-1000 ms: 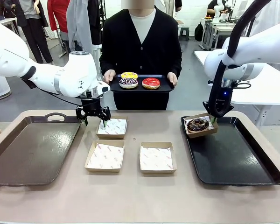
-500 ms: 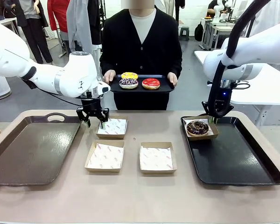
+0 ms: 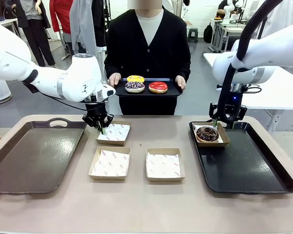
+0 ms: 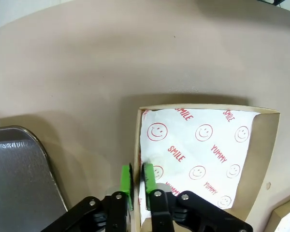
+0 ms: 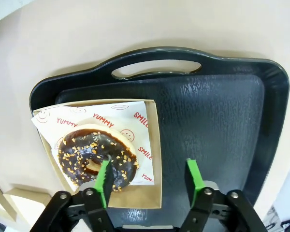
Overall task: Individually package the donuts and arrange them on the tray.
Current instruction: Place the picked Paper togo box on the Handle tray while simultaneously picking up another Paper togo box from the table with the other hand.
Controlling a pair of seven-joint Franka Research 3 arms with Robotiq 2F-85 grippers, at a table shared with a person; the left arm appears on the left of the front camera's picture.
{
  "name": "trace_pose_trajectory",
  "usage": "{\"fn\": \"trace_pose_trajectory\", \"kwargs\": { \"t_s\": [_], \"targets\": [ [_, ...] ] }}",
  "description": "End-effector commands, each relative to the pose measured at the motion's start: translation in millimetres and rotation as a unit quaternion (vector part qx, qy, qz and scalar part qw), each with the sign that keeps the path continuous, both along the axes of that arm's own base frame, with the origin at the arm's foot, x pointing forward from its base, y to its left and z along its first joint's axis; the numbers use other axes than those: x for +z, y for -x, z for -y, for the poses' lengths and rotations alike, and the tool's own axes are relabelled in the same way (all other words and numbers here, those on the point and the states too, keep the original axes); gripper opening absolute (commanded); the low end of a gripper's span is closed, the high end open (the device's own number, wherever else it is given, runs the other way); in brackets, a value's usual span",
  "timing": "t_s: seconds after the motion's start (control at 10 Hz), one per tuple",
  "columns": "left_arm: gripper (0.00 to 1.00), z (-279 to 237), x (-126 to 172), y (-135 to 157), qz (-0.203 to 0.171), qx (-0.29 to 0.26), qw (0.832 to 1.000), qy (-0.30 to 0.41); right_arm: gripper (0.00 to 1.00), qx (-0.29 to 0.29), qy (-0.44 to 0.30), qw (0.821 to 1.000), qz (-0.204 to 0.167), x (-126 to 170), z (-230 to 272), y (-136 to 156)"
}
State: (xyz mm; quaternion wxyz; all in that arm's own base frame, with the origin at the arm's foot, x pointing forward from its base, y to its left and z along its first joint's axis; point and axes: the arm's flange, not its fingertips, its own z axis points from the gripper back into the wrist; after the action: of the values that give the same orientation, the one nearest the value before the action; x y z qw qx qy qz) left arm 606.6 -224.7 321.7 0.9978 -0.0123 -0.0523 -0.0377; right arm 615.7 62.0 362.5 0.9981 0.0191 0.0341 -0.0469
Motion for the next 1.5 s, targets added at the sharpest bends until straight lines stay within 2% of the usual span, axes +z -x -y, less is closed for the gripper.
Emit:
{"fn": "trace_pose_trajectory", "kwargs": {
  "t_s": [0.0, 0.4, 0.5, 0.8, 1.1, 1.4],
  "targets": [
    [0.00, 2.8, 0.9, 2.0, 0.005, 0.018, 1.000, 0.009, 1.00, 0.001, 0.000, 1.000, -0.005, 0.0, 0.0, -2.4],
    [0.00, 1.9, 4.3, 2.1, 0.005, 0.025, 1.000, 0.008, 1.00, -0.003, -0.001, 1.000, -0.003, 0.2, 1.8, 0.0],
    [0.00, 1.7, 4.6, 2.2, -0.008, 0.024, 1.000, 0.004, 1.00, 0.002, -0.005, 1.000, 0.000, 1.9, 2.2, 2.4],
    [0.00, 5.5, 28.1, 12.2, -0.006, 0.010, 1.000, -0.004, 1.00, 0.027, -0.120, 0.992, 0.024, 45.1, 36.4, 50.1],
    [0.00, 16.8, 85.6, 20.8, 0.004, -0.008, 1.000, -0.021, 1.00, 0.024, -0.265, 0.961, 0.069, 90.5, 108.3, 112.1],
    [0.00, 27.4, 146.4, 22.7, 0.019, -0.001, 0.999, -0.025, 1.00, 0.016, -0.407, 0.906, 0.112, 105.8, 179.8, 153.3]
  ]
}}
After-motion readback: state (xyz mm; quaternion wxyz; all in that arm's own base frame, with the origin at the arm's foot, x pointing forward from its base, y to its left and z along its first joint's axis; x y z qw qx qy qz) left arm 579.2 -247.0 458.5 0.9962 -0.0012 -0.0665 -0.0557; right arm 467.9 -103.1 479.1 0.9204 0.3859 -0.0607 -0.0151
